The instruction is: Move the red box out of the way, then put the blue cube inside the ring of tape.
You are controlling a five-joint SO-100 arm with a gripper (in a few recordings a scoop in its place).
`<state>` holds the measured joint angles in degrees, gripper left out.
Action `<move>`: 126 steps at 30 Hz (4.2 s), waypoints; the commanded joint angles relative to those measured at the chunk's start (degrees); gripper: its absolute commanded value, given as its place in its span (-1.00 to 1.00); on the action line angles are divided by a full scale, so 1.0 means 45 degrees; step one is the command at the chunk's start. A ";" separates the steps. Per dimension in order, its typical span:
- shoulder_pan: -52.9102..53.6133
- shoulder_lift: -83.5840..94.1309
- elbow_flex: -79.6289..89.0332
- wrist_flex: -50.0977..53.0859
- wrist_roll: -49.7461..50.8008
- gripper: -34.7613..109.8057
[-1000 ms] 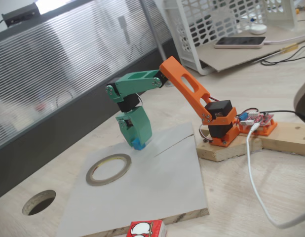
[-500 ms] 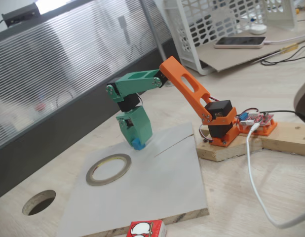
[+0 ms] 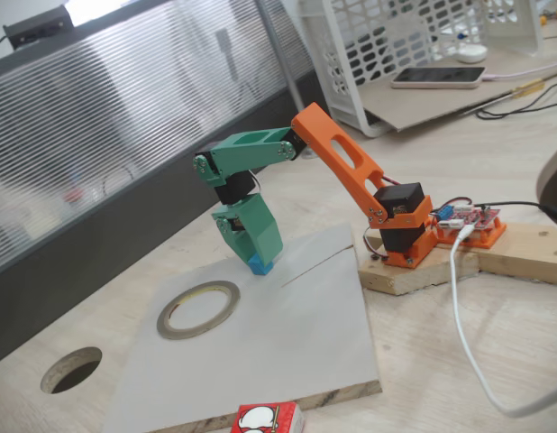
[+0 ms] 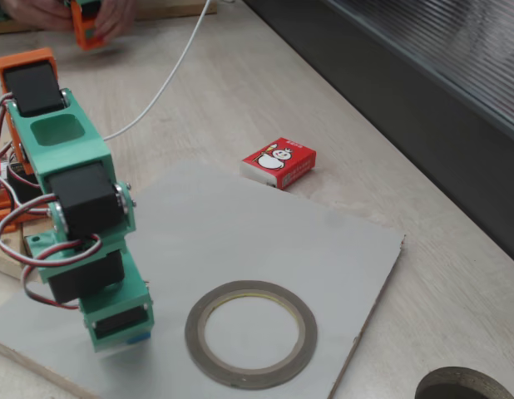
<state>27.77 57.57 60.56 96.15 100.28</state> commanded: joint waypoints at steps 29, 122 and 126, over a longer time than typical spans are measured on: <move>-0.4687 -0.0840 -0.3457 -0.0664 0.0195 -0.51; -0.4609 -0.1973 -0.4492 -0.1172 0.2207 0.01; -0.4648 -0.1953 -0.4492 -0.1055 0.2207 0.08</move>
<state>6.50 46.32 41.57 90.62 109.60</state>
